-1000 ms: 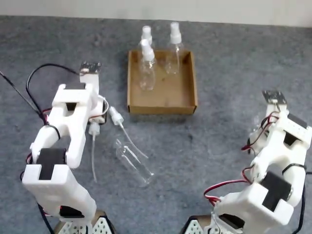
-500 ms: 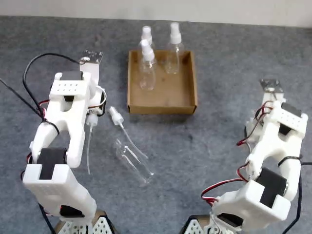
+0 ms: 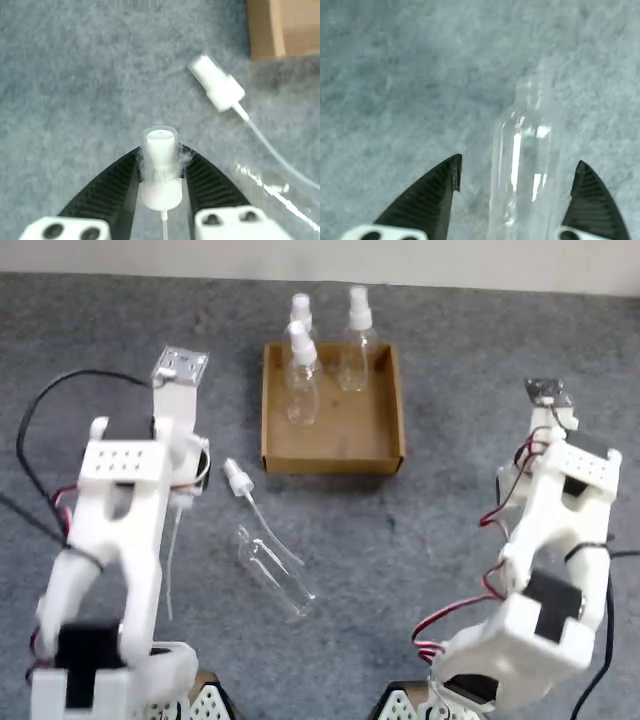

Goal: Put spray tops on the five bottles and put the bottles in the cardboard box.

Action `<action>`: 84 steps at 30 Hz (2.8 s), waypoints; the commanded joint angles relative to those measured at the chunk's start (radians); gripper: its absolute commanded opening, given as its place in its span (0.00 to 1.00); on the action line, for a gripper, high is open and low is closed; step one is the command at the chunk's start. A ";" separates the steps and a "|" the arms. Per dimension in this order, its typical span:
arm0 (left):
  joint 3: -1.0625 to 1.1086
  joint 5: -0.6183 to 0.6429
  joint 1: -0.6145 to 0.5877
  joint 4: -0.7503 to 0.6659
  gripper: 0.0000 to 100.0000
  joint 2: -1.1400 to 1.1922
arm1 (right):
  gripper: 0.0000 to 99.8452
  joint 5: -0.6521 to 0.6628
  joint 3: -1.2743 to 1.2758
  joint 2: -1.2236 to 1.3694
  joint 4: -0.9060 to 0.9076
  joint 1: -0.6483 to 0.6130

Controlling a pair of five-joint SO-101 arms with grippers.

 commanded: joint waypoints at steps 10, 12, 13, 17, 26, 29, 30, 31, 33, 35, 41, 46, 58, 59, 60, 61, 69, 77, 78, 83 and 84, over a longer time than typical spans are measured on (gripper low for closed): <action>0.120 -0.005 0.024 0.002 0.01 -0.216 | 0.17 -0.008 -0.578 0.429 0.225 0.053; 0.120 -0.005 0.024 0.002 0.01 -0.216 | 0.12 -0.006 -0.625 0.455 0.251 0.054; 0.120 -0.005 0.024 0.002 0.01 -0.216 | 0.09 -0.006 -0.642 0.460 0.266 0.054; 0.119 -0.005 0.022 0.002 0.01 -0.223 | 0.00 -0.006 -0.707 0.460 0.329 0.050; 0.016 0.002 0.022 0.009 0.00 -0.237 | 0.00 -0.068 -1.084 0.458 0.619 -0.082; -0.021 0.003 0.022 0.009 0.00 -0.323 | 0.00 -0.130 -1.237 0.456 0.665 -0.180; -0.021 0.003 0.022 0.009 0.00 -0.366 | 0.00 -0.155 -1.280 0.456 0.665 -0.209; -0.019 0.003 0.021 0.009 0.00 -0.415 | 0.00 -0.178 -1.317 0.456 0.665 -0.242; -0.018 0.005 0.010 0.009 0.00 -0.513 | 0.00 -0.212 -1.345 0.456 0.665 -0.311; -0.024 0.005 -0.022 0.009 0.01 -0.595 | 0.00 -0.233 -1.308 0.456 0.665 -0.377; -0.041 0.005 -0.097 0.011 0.01 -0.691 | 0.00 -0.262 -1.010 0.246 0.665 -0.503; -0.041 0.025 -0.097 0.011 0.01 -0.702 | 0.00 -0.256 -0.585 -0.150 0.622 -0.588; -0.185 0.210 -0.096 0.003 0.01 -0.823 | 0.00 -0.316 0.499 -0.918 -0.056 -1.076; -0.202 0.230 -0.096 0.002 0.01 -0.834 | 0.00 -0.316 0.521 -0.923 -0.085 -1.112; -0.214 0.242 -0.096 -0.002 0.01 -0.840 | 0.00 -0.318 0.538 -0.921 -0.104 -1.142; -0.216 0.247 -0.096 -0.020 0.01 -0.842 | 0.00 -0.328 0.550 -0.918 -0.107 -1.164; 0.036 0.166 -0.216 -0.143 0.03 -0.633 | 0.00 -0.307 0.552 -0.917 0.053 -0.946; -0.202 0.278 -0.237 -0.167 0.11 0.001 | 0.00 -0.230 0.559 -0.917 0.173 -0.826; -0.268 0.305 -0.237 -0.163 0.11 0.082 | 0.00 -0.229 0.565 -0.915 0.171 -0.828; -0.591 0.436 -0.243 -0.031 0.12 0.437 | 0.00 -0.229 0.634 -0.917 0.165 -0.828; -0.653 0.459 -0.246 0.003 0.13 0.499 | 0.00 -0.229 0.641 -0.917 0.165 -0.828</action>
